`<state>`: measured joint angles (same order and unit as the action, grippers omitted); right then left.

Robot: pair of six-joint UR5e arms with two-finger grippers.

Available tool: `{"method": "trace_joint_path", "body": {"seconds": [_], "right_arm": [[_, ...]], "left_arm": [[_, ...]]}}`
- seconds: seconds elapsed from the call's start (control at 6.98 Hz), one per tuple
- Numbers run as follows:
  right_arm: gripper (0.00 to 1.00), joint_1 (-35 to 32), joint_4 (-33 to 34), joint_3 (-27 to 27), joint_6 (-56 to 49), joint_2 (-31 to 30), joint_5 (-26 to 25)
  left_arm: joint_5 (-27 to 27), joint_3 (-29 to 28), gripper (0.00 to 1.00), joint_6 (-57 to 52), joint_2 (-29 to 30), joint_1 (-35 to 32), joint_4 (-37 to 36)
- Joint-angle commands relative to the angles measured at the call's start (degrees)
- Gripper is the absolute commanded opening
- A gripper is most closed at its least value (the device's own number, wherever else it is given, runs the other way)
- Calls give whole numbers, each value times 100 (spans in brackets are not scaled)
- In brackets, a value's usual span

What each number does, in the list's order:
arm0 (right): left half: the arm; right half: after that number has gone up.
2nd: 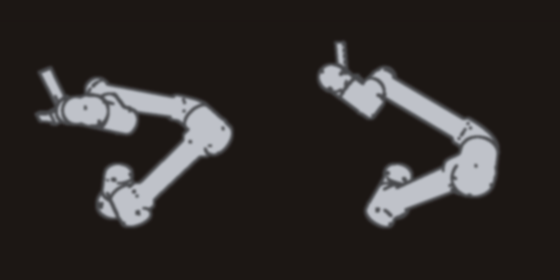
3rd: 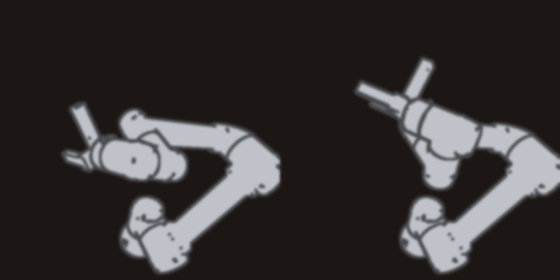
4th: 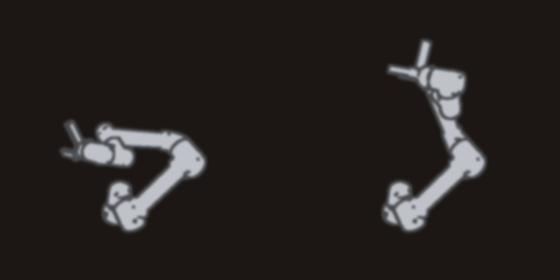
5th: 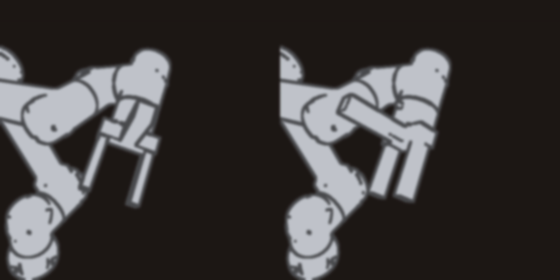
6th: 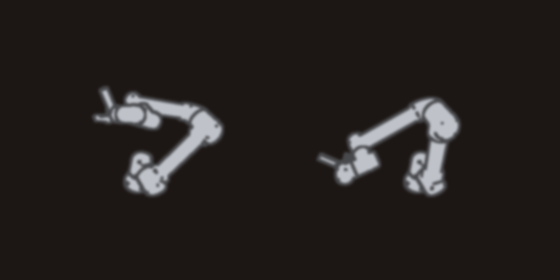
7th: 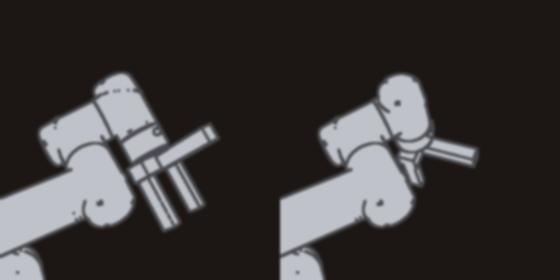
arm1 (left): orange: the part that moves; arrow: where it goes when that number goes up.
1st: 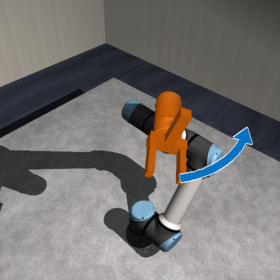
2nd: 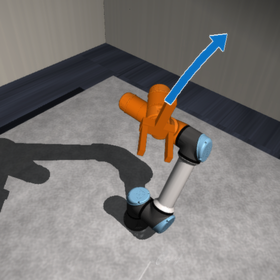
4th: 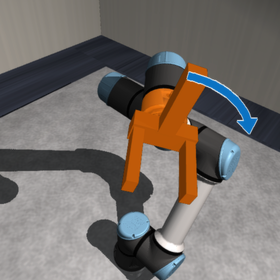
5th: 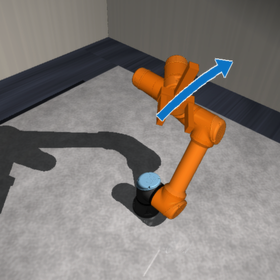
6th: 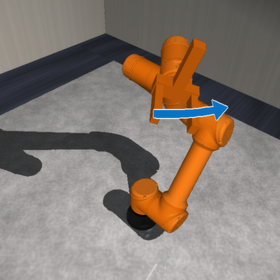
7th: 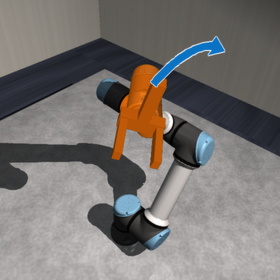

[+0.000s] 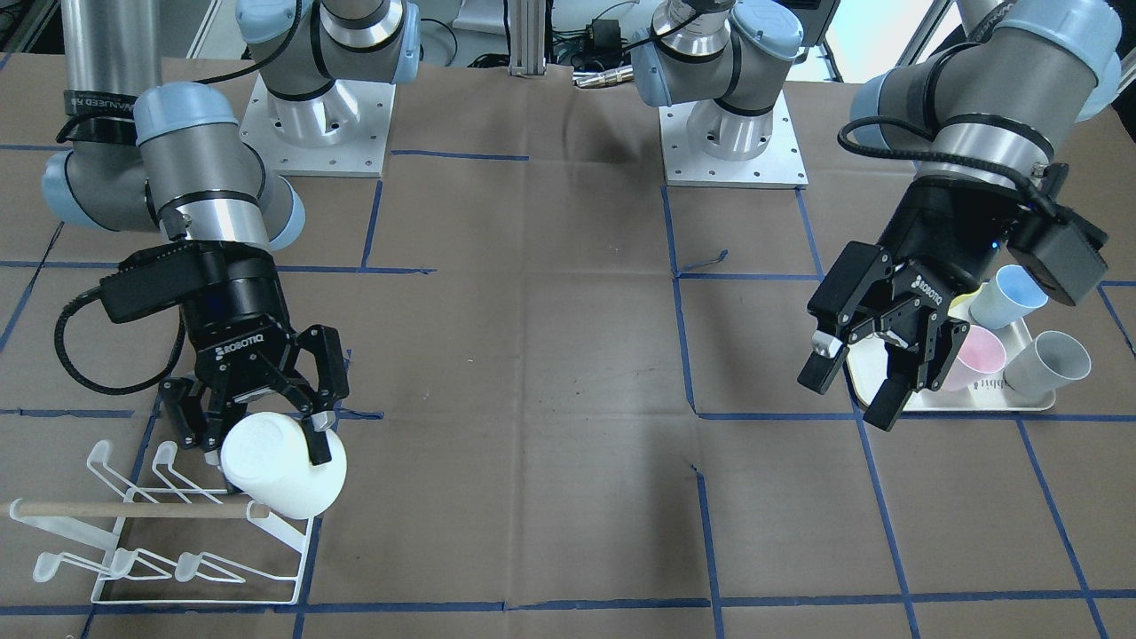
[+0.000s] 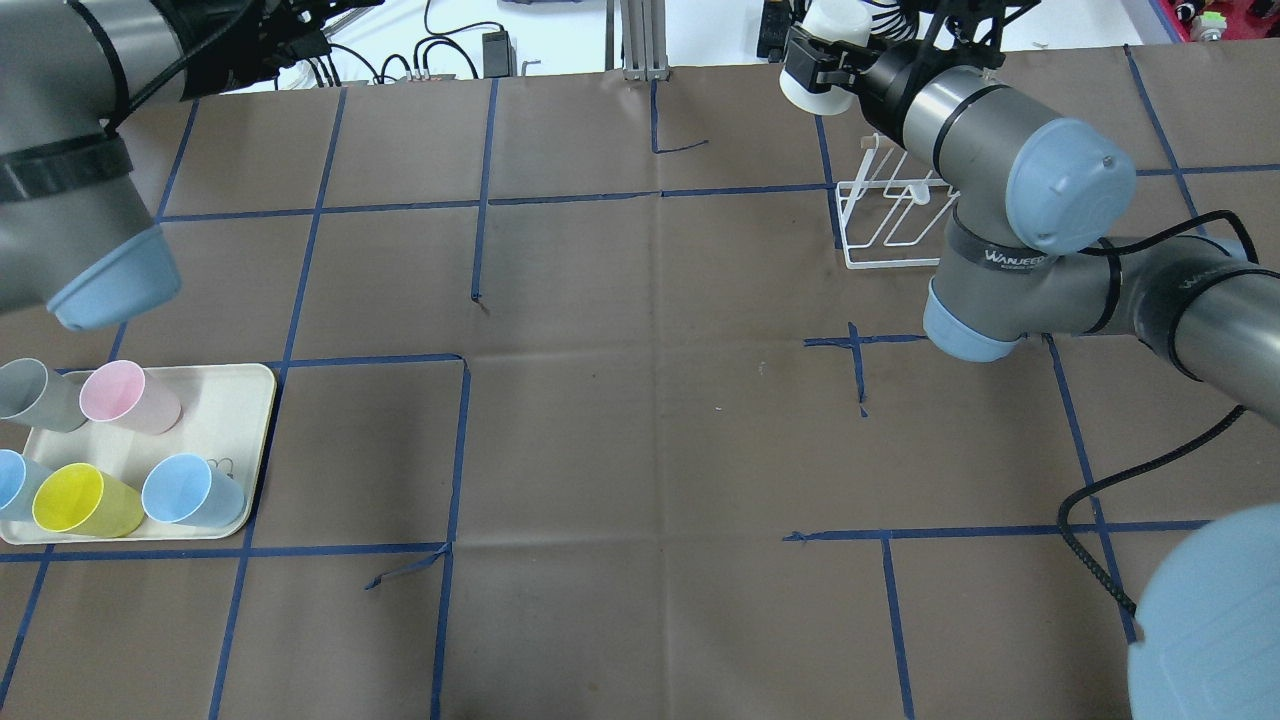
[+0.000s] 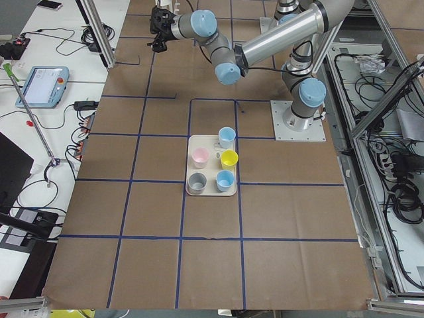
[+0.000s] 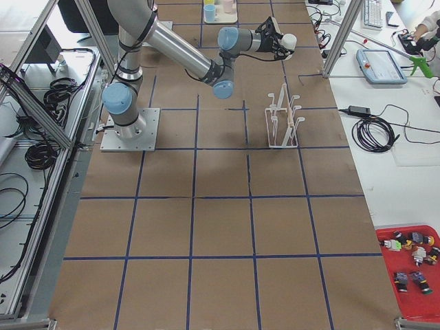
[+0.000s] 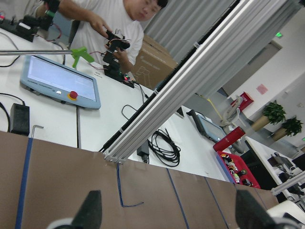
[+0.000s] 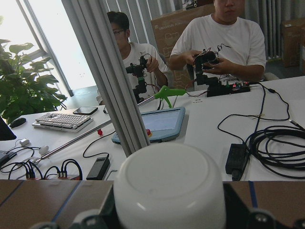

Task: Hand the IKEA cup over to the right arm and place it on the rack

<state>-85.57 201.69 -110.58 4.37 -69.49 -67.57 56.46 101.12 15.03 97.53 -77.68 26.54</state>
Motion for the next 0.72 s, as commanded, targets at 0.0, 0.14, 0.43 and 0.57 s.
{"method": "trace_joint_path", "body": {"seconds": [0.0,0.14,0.43,0.57], "right_arm": [[16,128,257,81,-900,155,-881],[15,120,275,133,-920,225,-1141],[15,128,475,789,-911,969,-1355],[15,146,486,854,-911,1095,-1355]], "left_arm": [[1782,-776,98,0,-6,-597,2476],[2085,-996,98,0,-15,-687,3497],[2571,-1645,98,0,-41,-897,5625],[2998,-1875,98,-113,-15,-1081,6226]]}}
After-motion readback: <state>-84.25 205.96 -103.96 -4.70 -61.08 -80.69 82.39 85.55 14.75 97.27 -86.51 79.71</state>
